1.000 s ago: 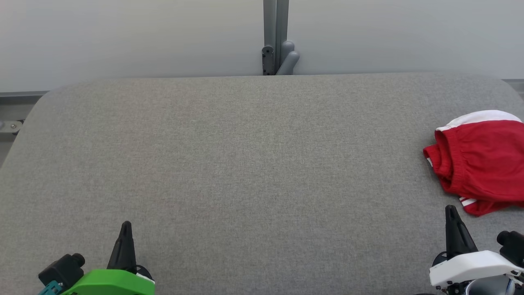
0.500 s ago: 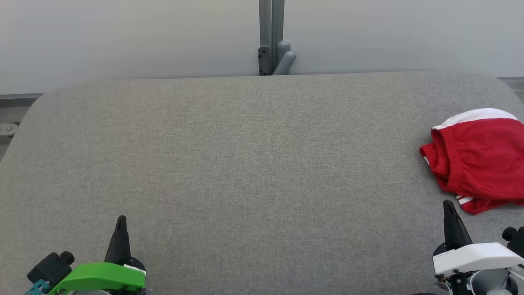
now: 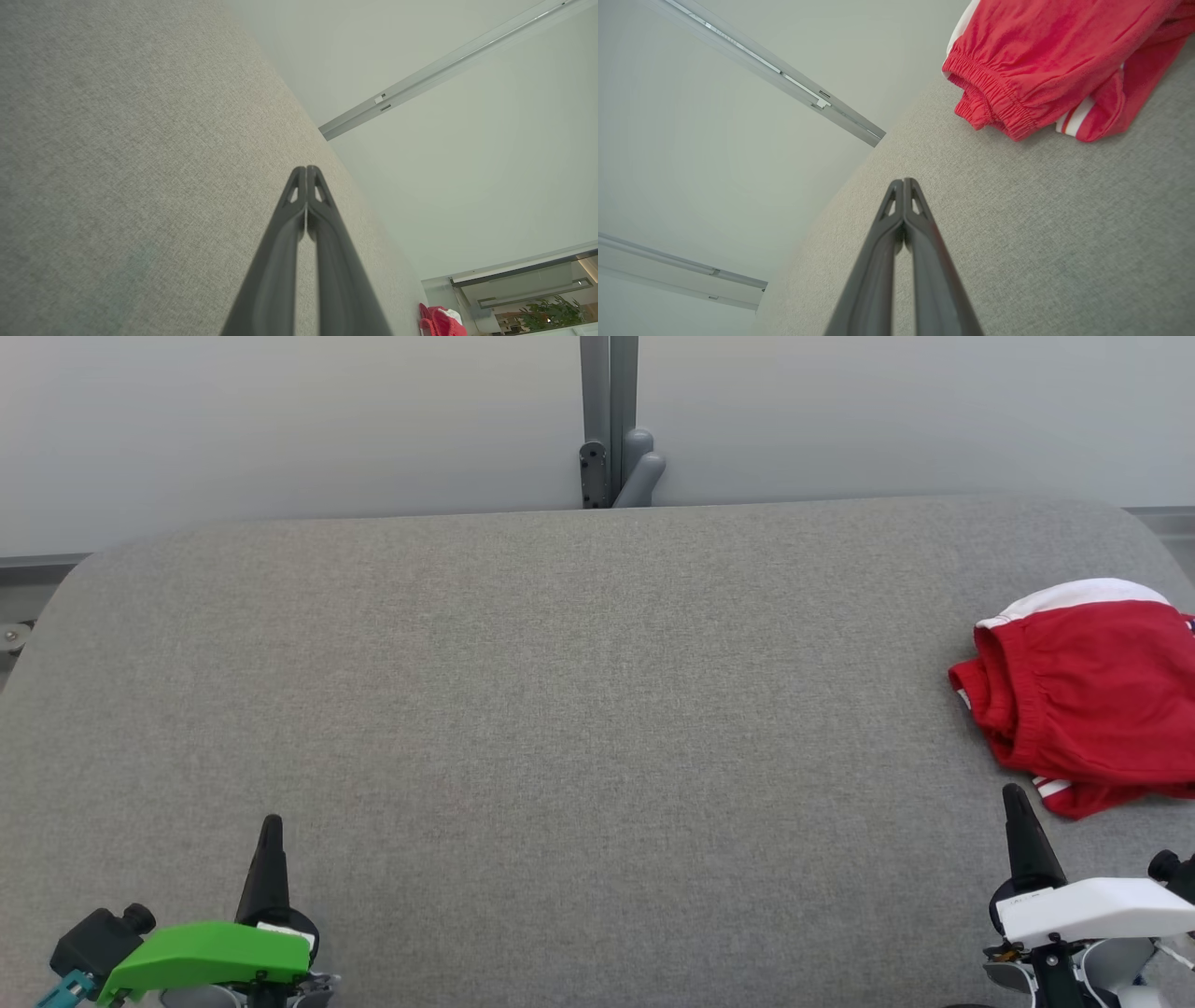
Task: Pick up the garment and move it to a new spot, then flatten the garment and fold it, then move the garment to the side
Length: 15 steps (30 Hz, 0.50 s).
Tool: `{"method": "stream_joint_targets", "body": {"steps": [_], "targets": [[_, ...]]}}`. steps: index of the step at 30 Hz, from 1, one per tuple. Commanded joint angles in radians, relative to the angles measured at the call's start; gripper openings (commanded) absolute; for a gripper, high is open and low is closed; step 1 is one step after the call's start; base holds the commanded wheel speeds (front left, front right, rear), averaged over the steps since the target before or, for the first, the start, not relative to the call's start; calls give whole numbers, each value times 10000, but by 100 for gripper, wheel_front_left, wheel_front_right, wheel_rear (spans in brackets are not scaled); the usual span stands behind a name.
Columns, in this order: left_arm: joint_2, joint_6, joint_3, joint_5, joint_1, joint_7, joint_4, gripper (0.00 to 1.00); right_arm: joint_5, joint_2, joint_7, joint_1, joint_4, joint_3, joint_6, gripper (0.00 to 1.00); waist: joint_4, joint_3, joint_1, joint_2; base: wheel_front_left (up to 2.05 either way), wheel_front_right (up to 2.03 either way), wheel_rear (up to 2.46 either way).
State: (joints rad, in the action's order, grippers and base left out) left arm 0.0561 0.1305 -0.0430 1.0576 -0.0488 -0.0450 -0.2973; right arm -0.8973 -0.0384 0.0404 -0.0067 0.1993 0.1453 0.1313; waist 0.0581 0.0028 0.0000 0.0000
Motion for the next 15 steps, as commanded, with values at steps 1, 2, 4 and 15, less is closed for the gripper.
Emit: {"method": "stream_joint_targets", "body": {"steps": [1,2,4,15], "targets": [[32,3,-72,222,-268,51,128,0,-313,-81,-60,-233,-58,-9,-2,0,-10,0,0,0,0,0,0],[28,3,-93,438,-285,107,143,0,-579,-83,-122,-267,-41,-17,-3,0,-27,0,0,0,0,0,0],[25,3,-112,645,-306,164,156,0,-836,-86,-176,-292,-23,-25,-3,0,-43,0,0,0,0,0,0],[8,3,-220,1676,-409,460,225,0,-2163,-97,-478,-463,70,-64,-1,0,-134,1,0,0,0,0,0]]}}
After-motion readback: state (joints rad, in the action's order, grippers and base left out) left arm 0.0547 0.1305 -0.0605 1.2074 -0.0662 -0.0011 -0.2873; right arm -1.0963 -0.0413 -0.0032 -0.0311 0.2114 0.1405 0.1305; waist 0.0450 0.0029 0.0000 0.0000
